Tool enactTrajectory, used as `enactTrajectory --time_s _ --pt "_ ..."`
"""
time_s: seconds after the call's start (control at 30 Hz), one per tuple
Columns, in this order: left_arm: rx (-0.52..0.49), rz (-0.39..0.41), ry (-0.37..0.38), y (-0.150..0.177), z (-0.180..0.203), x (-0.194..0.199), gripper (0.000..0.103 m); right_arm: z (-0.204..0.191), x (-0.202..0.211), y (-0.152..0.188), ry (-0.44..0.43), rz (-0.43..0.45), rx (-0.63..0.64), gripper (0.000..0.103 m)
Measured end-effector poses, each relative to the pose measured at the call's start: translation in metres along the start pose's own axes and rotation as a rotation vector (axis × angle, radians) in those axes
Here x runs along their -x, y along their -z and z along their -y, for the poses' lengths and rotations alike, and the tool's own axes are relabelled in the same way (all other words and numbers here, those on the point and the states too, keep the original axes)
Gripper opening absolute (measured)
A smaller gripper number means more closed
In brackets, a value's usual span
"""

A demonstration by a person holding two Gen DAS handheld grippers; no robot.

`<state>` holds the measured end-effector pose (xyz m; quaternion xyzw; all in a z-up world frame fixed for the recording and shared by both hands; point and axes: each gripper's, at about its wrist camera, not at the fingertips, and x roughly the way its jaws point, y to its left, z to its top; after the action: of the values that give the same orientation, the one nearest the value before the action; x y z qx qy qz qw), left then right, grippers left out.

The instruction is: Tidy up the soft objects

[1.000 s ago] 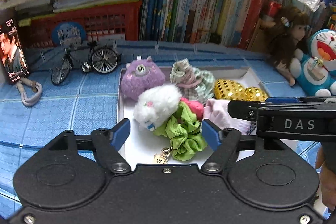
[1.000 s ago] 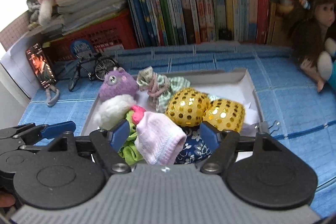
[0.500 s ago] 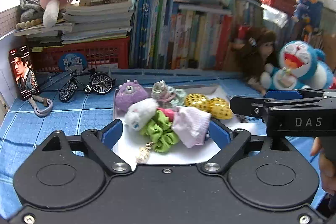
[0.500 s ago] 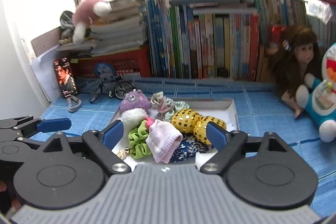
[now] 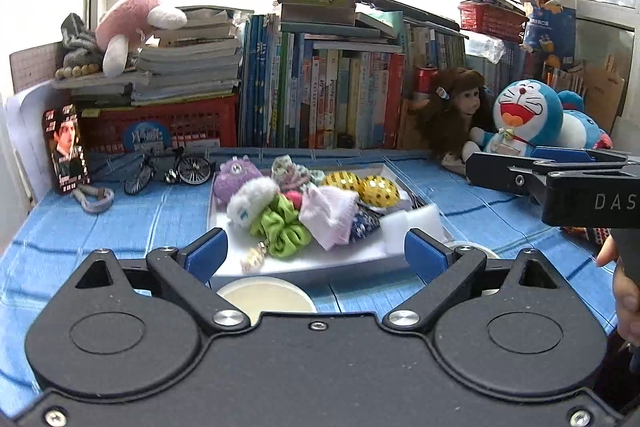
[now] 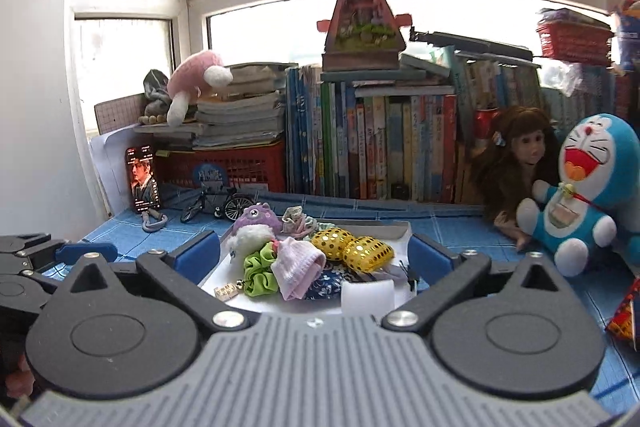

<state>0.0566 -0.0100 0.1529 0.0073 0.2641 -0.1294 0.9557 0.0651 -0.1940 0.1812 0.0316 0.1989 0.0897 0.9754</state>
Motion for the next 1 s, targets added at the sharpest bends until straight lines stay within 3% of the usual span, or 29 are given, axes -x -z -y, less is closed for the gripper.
enactTrajectory --time_s 0.23,0.37,0.73,1.0 --pt "0.042 -0.012 -0.018 0.035 0.004 0.013 0.095 -0.004 0.024 0.034 0.048 0.066 0.038 0.103" --pt "0.054 -0.006 -0.082 0.055 0.004 0.019 0.095 -0.002 0.033 0.06 0.088 0.08 0.019 0.103" --pt "0.061 -0.059 -0.214 0.105 0.0 0.011 0.095 -0.004 0.029 0.119 0.134 0.01 0.036 0.103" --pt "0.084 -0.106 -0.247 0.125 -0.006 -0.004 0.095 -0.008 0.012 0.149 0.166 -0.08 0.05 0.103"
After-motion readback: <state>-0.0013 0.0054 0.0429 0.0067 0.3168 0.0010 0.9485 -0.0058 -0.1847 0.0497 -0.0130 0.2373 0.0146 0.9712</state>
